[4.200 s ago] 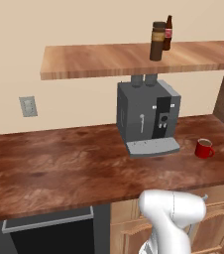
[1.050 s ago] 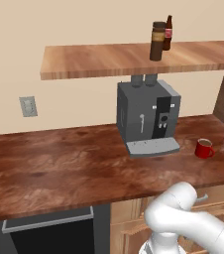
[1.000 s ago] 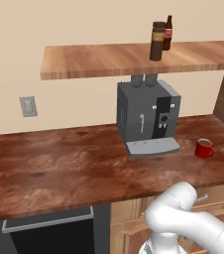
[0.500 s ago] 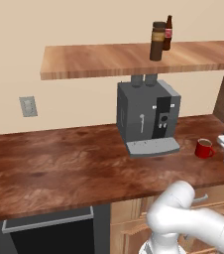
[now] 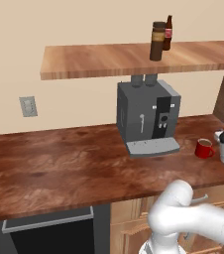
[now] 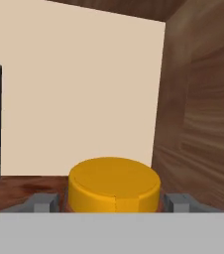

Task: Pick the cinnamon and honey bottle from the shelves and place them next to the mug.

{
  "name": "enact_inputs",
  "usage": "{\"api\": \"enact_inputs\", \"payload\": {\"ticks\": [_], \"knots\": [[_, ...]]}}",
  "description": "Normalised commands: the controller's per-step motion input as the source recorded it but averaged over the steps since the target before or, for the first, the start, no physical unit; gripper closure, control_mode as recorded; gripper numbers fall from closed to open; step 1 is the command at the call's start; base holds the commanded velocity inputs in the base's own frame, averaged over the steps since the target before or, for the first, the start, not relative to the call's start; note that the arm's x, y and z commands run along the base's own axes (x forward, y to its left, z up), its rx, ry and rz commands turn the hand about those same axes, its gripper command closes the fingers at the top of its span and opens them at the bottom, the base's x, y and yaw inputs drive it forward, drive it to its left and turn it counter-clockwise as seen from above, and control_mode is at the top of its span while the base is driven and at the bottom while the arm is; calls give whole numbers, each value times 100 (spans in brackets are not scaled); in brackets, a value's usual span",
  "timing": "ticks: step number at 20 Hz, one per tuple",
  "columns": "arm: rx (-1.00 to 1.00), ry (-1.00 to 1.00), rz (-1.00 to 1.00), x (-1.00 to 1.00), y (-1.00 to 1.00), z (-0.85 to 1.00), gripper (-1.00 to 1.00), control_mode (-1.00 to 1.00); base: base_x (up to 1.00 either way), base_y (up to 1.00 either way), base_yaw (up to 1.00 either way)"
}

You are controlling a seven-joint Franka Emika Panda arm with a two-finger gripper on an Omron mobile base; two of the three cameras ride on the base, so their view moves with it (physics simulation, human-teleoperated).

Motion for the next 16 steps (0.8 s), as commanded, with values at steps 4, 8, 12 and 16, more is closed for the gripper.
{"api": "enact_inputs", "payload": {"ticks": [4, 8, 12, 16], "knots": [[0, 6, 0, 32, -17, -17, 100, -100, 0, 0, 0], [0, 1, 0, 35, -21, -16, 100, -100, 0, 0, 0], [0, 0, 0, 38, -25, -8, 100, -100, 0, 0, 0], [0, 0, 0, 2, -13, -1, 100, -100, 0, 0, 0]]}}
